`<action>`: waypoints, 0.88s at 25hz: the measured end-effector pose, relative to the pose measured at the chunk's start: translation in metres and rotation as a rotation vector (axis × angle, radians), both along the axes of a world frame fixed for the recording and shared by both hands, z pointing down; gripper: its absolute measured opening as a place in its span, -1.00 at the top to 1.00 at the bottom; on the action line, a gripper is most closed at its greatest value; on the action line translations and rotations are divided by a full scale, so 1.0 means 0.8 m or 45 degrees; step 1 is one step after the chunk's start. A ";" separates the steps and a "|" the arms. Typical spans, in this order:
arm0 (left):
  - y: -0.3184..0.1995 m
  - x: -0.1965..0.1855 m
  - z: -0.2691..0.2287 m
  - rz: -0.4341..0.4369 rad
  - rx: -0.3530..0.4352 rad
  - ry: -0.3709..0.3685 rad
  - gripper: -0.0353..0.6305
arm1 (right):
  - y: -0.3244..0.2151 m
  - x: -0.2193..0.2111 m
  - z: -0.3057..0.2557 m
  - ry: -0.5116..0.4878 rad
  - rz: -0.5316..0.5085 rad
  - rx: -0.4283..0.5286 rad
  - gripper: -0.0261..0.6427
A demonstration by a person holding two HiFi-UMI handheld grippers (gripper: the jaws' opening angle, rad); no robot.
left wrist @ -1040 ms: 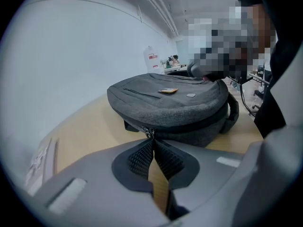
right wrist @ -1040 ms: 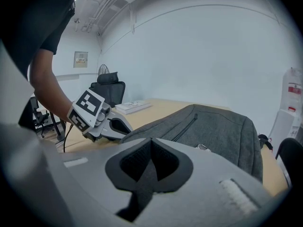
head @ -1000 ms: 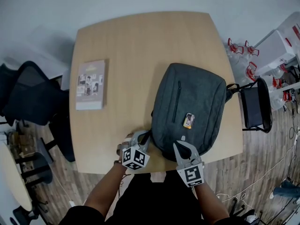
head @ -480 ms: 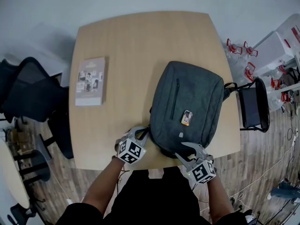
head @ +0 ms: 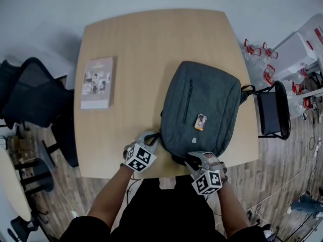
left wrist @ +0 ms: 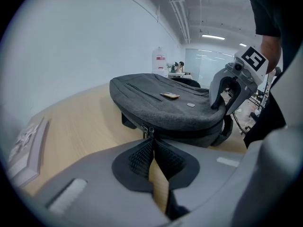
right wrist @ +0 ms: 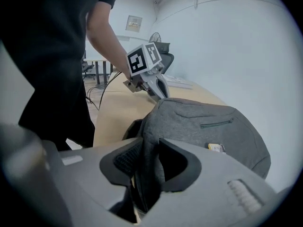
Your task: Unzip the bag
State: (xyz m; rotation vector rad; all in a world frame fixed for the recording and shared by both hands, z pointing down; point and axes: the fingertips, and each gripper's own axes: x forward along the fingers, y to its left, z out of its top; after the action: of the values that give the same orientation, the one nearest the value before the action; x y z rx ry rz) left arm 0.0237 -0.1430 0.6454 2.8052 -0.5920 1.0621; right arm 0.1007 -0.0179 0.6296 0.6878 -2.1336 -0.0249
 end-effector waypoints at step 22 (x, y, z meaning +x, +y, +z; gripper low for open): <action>0.043 -0.019 -0.009 0.016 0.057 -0.058 0.82 | -0.057 -0.035 0.002 -0.088 0.317 -0.081 0.74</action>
State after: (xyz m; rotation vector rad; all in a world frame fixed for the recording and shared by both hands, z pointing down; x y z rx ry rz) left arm 0.0087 -0.1084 0.6385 2.8330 -0.6108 1.1318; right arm 0.0729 -0.0637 0.6314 0.9228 -2.0901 0.2033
